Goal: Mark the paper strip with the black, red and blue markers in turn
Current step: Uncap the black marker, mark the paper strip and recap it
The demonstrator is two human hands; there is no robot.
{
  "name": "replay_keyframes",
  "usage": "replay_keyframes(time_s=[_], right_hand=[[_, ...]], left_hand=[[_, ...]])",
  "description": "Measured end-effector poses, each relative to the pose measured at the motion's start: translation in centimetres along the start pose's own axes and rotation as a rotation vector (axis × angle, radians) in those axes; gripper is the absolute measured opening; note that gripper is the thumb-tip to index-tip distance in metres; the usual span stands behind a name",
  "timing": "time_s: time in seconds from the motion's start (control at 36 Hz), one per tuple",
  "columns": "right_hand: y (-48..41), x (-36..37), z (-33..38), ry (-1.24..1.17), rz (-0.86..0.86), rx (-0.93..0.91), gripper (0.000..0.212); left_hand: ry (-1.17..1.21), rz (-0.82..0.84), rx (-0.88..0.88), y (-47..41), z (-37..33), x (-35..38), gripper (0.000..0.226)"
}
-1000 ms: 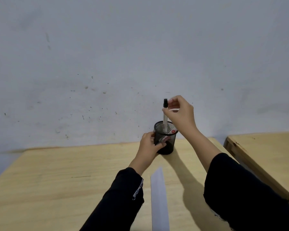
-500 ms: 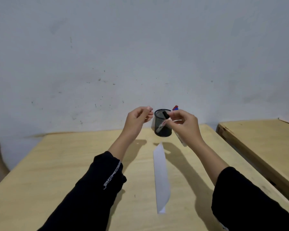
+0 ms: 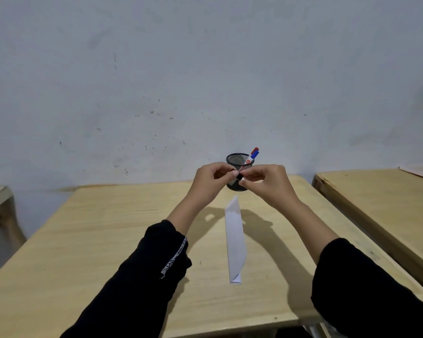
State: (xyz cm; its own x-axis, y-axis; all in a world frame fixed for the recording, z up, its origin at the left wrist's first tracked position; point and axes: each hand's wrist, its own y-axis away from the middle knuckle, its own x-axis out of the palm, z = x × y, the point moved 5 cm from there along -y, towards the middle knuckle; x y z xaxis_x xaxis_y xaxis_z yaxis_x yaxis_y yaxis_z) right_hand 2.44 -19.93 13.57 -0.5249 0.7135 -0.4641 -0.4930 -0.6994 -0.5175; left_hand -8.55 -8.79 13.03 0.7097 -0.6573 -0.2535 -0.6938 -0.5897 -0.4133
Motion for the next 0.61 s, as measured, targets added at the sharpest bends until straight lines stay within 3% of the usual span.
replay_keyframes(time_s=[0.11,0.28,0.42,0.5,0.61], right_hand=[[-0.1,-0.2,0.4,-0.029,0.02,-0.035,0.014],[0.3,-0.7,-1.1,-0.067,0.147,0.083,0.005],[0.4,-2.0,-2.0,-0.179,0.076,0.136,0.007],[0.4,-2.1,-2.4,-0.361,-0.008,0.187,0.008],[0.5,-0.9,-2.3,-0.876,-0.146,0.327,0.005]], left_hand=[[-0.044,-0.009,0.004,-0.2,-0.3,-0.1,0.004],[0.029,-0.109,-0.024,-0.2,0.5,-1.5,0.012],[0.161,-0.173,-0.085,0.2,1.9,-2.9,0.015],[0.234,-0.179,-0.113,0.4,2.7,-2.8,0.018],[0.325,-0.149,-0.151,0.4,3.1,-1.9,0.016]])
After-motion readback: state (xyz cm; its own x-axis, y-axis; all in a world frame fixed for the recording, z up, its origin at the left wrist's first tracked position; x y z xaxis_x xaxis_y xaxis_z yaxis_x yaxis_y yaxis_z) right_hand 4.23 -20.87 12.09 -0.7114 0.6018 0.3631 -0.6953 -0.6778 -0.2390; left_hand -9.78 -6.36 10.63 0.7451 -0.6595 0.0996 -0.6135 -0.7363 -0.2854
